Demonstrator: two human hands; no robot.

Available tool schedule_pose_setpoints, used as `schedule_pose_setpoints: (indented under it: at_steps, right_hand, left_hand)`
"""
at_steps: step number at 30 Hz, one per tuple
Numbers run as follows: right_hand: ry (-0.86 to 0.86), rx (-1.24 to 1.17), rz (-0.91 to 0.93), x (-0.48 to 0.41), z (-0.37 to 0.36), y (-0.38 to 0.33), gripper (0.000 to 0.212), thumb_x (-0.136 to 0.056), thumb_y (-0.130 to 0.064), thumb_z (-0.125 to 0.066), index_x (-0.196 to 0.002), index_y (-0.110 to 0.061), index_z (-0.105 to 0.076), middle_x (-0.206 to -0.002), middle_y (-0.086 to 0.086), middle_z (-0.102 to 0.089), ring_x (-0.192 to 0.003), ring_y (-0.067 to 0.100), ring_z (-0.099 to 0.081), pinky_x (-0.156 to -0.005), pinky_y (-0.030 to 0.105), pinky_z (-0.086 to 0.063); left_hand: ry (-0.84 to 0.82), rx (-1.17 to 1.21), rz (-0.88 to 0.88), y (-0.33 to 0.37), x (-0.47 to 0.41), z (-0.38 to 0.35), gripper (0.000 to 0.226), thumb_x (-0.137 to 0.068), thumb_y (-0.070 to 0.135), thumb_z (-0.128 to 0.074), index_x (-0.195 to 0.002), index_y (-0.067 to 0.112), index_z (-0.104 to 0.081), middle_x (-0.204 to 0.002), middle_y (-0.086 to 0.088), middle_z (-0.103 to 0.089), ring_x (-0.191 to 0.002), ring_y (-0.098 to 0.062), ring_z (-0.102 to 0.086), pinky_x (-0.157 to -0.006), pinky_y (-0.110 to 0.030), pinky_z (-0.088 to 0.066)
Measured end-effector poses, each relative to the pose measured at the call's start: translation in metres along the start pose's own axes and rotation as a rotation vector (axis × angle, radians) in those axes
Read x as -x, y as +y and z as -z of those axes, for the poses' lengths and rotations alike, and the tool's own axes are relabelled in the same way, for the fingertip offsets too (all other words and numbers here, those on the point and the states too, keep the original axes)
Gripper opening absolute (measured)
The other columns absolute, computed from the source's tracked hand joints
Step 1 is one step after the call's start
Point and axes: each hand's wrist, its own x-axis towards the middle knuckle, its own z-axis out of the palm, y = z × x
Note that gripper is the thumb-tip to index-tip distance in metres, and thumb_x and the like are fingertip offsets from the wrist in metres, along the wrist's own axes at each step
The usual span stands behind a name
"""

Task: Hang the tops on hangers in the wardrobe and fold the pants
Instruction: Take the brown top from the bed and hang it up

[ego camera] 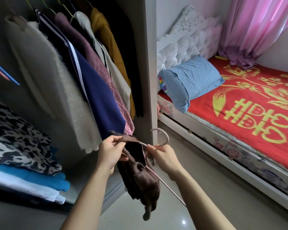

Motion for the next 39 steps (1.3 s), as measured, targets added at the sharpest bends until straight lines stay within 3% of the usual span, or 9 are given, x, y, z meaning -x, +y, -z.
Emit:
schedule_pose_setpoints:
  at_steps: [9, 13, 16, 21, 26, 29, 32, 36, 39]
  right_hand:
    - [0.101, -0.053, 0.045, -0.013, -0.016, -0.005, 0.034, -0.100, -0.033, -0.055, -0.077, -0.022, -0.077, -0.077, -0.005, -0.074, -0.078, 0.013, -0.069, -0.075, 0.033, -0.055]
    - [0.167, -0.283, 0.145, -0.011, -0.013, -0.011, 0.027, -0.100, -0.034, -0.057, -0.079, -0.032, -0.076, -0.079, -0.013, -0.073, -0.075, -0.001, -0.065, -0.068, 0.018, -0.049]
    - [0.101, -0.133, 0.109, -0.014, -0.010, -0.009, 0.034, -0.101, -0.035, -0.055, -0.083, -0.017, -0.076, -0.079, -0.002, -0.073, -0.073, 0.011, -0.065, -0.071, 0.035, -0.052]
    - [0.132, -0.317, 0.179, -0.017, 0.011, -0.017, 0.028, -0.100, -0.029, -0.055, -0.086, -0.013, -0.074, -0.063, -0.007, -0.063, -0.061, 0.012, -0.058, -0.060, 0.025, -0.046]
    - [-0.003, -0.313, 0.211, -0.016, 0.032, -0.030, 0.034, -0.099, -0.033, -0.054, -0.078, -0.013, -0.072, -0.052, -0.017, -0.049, -0.048, -0.002, -0.046, -0.048, 0.010, -0.034]
    - [-0.039, -0.288, 0.257, -0.016, 0.037, -0.037, 0.035, -0.098, -0.032, -0.056, -0.076, -0.010, -0.071, -0.054, -0.016, -0.049, -0.051, -0.002, -0.045, -0.051, 0.013, -0.035]
    - [0.181, -0.071, 0.409, -0.018, 0.036, -0.040, 0.027, -0.096, -0.038, -0.058, -0.075, -0.027, -0.071, -0.067, -0.017, -0.059, -0.063, 0.000, -0.053, -0.061, 0.020, -0.039]
    - [0.850, 0.280, 0.590, -0.014, 0.037, -0.027, 0.027, -0.087, -0.037, -0.074, -0.105, -0.018, -0.067, -0.107, 0.000, -0.062, -0.102, 0.016, -0.054, -0.090, 0.032, -0.042]
    - [0.877, 0.221, 0.755, -0.003, 0.031, -0.003, 0.025, -0.091, -0.034, -0.067, -0.105, -0.014, -0.063, -0.103, -0.002, -0.056, -0.089, 0.012, -0.056, -0.077, 0.032, -0.048]
  left_hand:
    - [-0.128, -0.253, -0.316, 0.030, 0.016, -0.006, 0.015, -0.086, 0.014, -0.071, -0.084, 0.027, -0.076, -0.069, 0.007, -0.072, -0.054, -0.009, -0.066, -0.041, -0.021, -0.047]
    - [-0.163, -0.262, -0.308, 0.025, 0.014, 0.002, 0.010, -0.084, 0.017, -0.076, -0.087, 0.027, -0.077, -0.068, 0.003, -0.072, -0.057, -0.007, -0.064, -0.045, -0.019, -0.047]
    - [-0.357, -0.176, -0.279, 0.028, 0.013, 0.003, 0.009, -0.083, 0.017, -0.077, -0.088, 0.024, -0.078, -0.071, -0.003, -0.074, -0.058, -0.009, -0.064, -0.045, -0.022, -0.046]
    - [-0.248, -0.598, -0.570, 0.034, 0.001, 0.008, 0.035, -0.081, 0.022, -0.071, -0.115, 0.032, -0.070, -0.093, 0.011, -0.057, -0.085, -0.006, -0.054, -0.081, -0.023, -0.048]
    - [-0.071, -1.015, -0.970, 0.054, -0.018, 0.010, 0.059, -0.087, 0.042, -0.042, -0.145, 0.027, -0.043, -0.150, -0.006, -0.031, -0.143, -0.026, -0.022, -0.116, -0.050, -0.017]
    - [-0.099, -1.113, -1.074, 0.062, -0.029, 0.007, 0.047, -0.099, 0.049, -0.033, -0.136, 0.030, -0.053, -0.123, -0.003, -0.054, -0.127, -0.026, -0.042, -0.114, -0.053, -0.018]
    - [0.008, -1.020, -1.211, 0.065, -0.034, 0.007, 0.036, -0.099, 0.045, -0.041, -0.112, 0.028, -0.069, -0.084, 0.002, -0.053, -0.086, -0.023, -0.051, -0.090, -0.042, -0.035]
    - [0.090, -0.991, -1.146, 0.060, -0.035, 0.005, 0.035, -0.099, 0.046, -0.041, -0.110, 0.029, -0.069, -0.080, 0.007, -0.050, -0.081, -0.017, -0.047, -0.076, -0.035, -0.030]
    - [0.123, -0.986, -1.104, 0.061, -0.036, 0.006, 0.032, -0.098, 0.048, -0.043, -0.109, 0.032, -0.067, -0.080, 0.009, -0.050, -0.083, -0.016, -0.047, -0.076, -0.035, -0.029]
